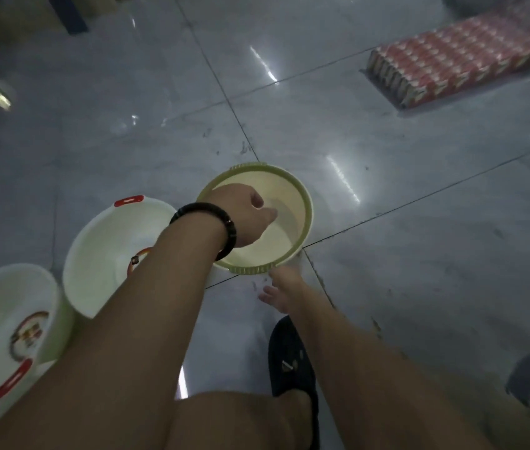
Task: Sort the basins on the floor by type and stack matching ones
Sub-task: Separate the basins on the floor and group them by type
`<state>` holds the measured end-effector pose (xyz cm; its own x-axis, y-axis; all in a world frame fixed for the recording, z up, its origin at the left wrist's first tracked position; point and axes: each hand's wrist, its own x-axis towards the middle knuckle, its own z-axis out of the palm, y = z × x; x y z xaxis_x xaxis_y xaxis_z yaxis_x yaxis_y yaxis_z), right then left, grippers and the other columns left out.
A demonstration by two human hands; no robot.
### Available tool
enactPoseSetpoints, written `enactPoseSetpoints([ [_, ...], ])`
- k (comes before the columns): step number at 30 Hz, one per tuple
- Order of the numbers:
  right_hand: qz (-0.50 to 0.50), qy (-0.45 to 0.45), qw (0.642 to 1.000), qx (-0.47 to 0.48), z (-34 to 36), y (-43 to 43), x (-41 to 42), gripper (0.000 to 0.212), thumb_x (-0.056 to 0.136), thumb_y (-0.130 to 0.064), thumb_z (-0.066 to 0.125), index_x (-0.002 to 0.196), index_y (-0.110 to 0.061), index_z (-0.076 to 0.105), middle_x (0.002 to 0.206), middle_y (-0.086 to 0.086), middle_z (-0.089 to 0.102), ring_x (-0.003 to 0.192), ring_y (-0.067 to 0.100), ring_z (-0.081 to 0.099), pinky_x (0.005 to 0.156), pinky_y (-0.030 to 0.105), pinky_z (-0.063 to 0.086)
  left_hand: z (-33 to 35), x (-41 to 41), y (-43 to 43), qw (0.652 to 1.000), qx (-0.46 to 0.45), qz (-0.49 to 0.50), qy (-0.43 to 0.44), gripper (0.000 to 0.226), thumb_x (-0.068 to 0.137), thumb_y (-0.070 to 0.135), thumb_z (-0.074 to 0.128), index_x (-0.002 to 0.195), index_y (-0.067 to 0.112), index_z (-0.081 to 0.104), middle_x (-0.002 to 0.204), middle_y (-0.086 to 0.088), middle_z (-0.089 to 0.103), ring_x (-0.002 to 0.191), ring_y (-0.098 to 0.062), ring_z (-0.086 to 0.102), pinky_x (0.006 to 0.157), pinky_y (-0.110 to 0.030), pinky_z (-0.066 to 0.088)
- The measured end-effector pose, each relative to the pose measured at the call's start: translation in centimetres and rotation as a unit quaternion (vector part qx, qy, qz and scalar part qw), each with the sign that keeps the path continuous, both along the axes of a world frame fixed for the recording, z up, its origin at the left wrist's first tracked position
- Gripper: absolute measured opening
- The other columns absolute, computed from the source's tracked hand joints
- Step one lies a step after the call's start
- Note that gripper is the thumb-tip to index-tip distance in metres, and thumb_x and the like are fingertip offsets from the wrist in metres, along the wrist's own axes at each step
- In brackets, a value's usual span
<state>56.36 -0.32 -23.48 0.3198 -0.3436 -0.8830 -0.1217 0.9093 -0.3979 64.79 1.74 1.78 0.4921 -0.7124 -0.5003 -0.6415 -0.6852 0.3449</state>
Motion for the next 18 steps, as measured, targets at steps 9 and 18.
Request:
enactPoseSetpoints([
  [9,-0.142,0.029,0.988,-0.055,0.4,-2.4,1.8,0.032,0.098,-0.008,0.066,0.129,-0.012,0.063,0.117,0.011,0.072,0.093,0.028,0.072,0.062,0.037,0.065,-1.3,-0.5,-0.8,1.000,0.023,-0.008,-0.019,0.051,0.100,0.051,0.055,0.142,0.022,0.058,0.150,-0.001,0.053,0.133,-0.024,0.052,0.105,-0.033,0.042],
  [18,-0.072,0.144,0.952,-0.262,13.6,-8.3,-15.0,0.006,0.099,-0.008,0.060,0.104,-0.009,0.065,0.101,0.017,0.068,0.087,0.034,0.067,0.069,0.045,0.063,-2.6,-3.9,0.4,0.994,0.018,0.103,-0.043,0.073,0.093,0.052,0.059,0.152,0.017,0.036,0.153,-0.017,0.038,0.135,-0.039,0.043,0.110,-0.050,0.042],
])
